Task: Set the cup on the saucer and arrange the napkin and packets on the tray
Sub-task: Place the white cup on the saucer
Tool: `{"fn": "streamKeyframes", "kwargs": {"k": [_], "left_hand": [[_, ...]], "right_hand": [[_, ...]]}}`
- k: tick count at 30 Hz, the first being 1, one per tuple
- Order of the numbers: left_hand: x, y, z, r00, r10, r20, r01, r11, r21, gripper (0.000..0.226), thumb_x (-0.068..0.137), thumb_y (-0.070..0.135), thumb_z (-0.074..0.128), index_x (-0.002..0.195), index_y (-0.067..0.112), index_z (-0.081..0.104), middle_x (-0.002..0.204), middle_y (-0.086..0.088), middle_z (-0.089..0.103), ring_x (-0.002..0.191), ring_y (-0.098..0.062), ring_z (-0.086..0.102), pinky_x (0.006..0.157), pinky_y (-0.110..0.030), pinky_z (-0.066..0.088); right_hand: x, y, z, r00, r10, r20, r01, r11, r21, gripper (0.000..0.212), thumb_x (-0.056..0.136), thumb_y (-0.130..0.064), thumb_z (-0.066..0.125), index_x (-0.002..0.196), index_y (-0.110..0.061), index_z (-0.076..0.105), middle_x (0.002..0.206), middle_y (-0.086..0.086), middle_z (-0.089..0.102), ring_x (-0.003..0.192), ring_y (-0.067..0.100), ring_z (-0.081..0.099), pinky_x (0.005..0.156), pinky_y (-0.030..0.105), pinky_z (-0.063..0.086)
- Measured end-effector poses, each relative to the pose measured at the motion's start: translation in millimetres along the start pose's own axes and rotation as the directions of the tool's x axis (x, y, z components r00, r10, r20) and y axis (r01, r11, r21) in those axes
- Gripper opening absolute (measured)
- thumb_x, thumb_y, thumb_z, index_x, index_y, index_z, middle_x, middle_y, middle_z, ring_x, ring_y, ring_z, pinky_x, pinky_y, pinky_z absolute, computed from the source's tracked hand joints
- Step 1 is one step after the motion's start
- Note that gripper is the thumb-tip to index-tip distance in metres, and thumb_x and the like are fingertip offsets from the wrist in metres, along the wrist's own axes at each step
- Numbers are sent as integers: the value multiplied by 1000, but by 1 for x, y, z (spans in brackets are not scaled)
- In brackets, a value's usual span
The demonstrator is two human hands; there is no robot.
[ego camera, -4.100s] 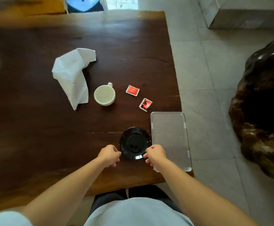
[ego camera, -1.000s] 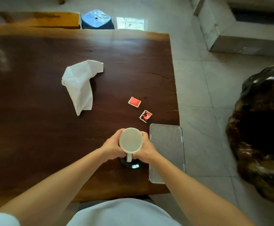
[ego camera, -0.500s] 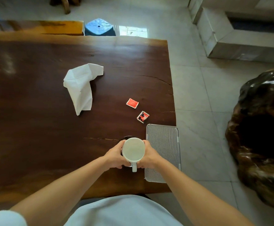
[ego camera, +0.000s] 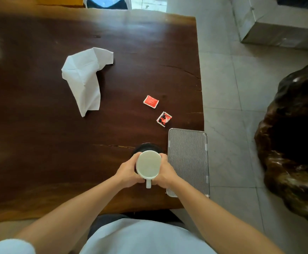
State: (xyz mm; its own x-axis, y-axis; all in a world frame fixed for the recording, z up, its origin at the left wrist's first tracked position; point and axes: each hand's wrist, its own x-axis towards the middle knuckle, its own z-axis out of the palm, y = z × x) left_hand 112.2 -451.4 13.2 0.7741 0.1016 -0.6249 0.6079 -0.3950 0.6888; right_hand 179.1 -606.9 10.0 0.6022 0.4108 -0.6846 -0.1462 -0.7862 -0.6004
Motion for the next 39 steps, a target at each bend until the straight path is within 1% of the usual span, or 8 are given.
{"fn": "streamKeyframes", "kwargs": {"k": [8, 20, 24, 27, 31, 34, 36, 39], "left_hand": [[14, -17, 3, 997, 12, -78, -11, 1000, 7, 95, 69, 22, 91, 146, 34, 36, 136, 6, 55, 123, -14, 51, 104, -37, 47], [21, -15, 0, 999, -40, -2, 40, 997, 65, 100, 70, 15, 89, 147, 32, 28, 132, 1, 55, 121, -20, 55, 97, -36, 51], [18, -10, -5, 986, -164, 7, 163, 983, 79, 110, 71, 0, 83, 156, 25, 18, 143, -7, 51, 124, -29, 56, 89, -37, 56], [12, -7, -12, 978, -207, 4, 206, 975, 83, 108, 72, 0, 82, 157, 24, 19, 146, -7, 50, 120, -28, 58, 83, -37, 60], [3, 0, -28, 968, -248, -31, 250, 963, 98, 86, 80, 4, 79, 150, 20, 32, 124, -5, 60, 103, -20, 64, 74, -31, 60], [-4, 6, -45, 956, -276, -98, 282, 958, 47, 64, 87, 10, 73, 140, 18, 38, 100, -5, 66, 86, -18, 68, 70, -30, 58], [-9, 10, -59, 954, -264, -140, 272, 961, 41, 46, 91, 16, 69, 129, 18, 44, 97, -5, 66, 85, -19, 68, 77, -34, 60], [-15, 17, -85, 961, -207, -183, 226, 970, 89, 19, 95, 24, 65, 111, 22, 55, 100, -3, 65, 87, -17, 65, 77, -32, 58]], "right_hand": [[16, 0, 9, 998, 48, -33, -48, 999, 15, 102, 70, -31, 88, 145, -24, 18, 127, 2, 49, 112, 18, 54, 86, 29, 52], [7, -7, 3, 1000, 20, -22, -20, 1000, 19, 99, 75, -25, 85, 148, -24, 18, 121, -6, 44, 111, 15, 53, 77, 20, 43], [8, -8, -1, 996, 95, -1, -95, 995, -41, 113, 73, -8, 82, 154, -23, 5, 130, 5, 49, 111, 20, 54, 79, 28, 50], [7, -10, -7, 986, 165, -39, -166, 986, -28, 112, 72, 0, 79, 154, -28, 8, 131, 9, 49, 116, 26, 54, 90, 39, 55], [3, -15, -22, 973, 181, -143, -186, 982, -23, 88, 77, 9, 69, 149, -23, 29, 137, 9, 45, 123, 26, 50, 99, 43, 52], [3, -27, -32, 951, 161, -264, -185, 980, -68, 55, 84, 3, 65, 133, -15, 50, 121, 7, 56, 102, 17, 53, 83, 31, 52], [5, -40, -37, 943, 137, -303, -166, 984, -72, 34, 88, -7, 61, 121, -15, 59, 108, 4, 62, 96, 17, 57, 79, 31, 51], [10, -69, -39, 958, 56, -280, -87, 991, -98, 21, 90, -18, 56, 110, -16, 65, 100, 1, 63, 93, 18, 59, 76, 31, 50]]}}
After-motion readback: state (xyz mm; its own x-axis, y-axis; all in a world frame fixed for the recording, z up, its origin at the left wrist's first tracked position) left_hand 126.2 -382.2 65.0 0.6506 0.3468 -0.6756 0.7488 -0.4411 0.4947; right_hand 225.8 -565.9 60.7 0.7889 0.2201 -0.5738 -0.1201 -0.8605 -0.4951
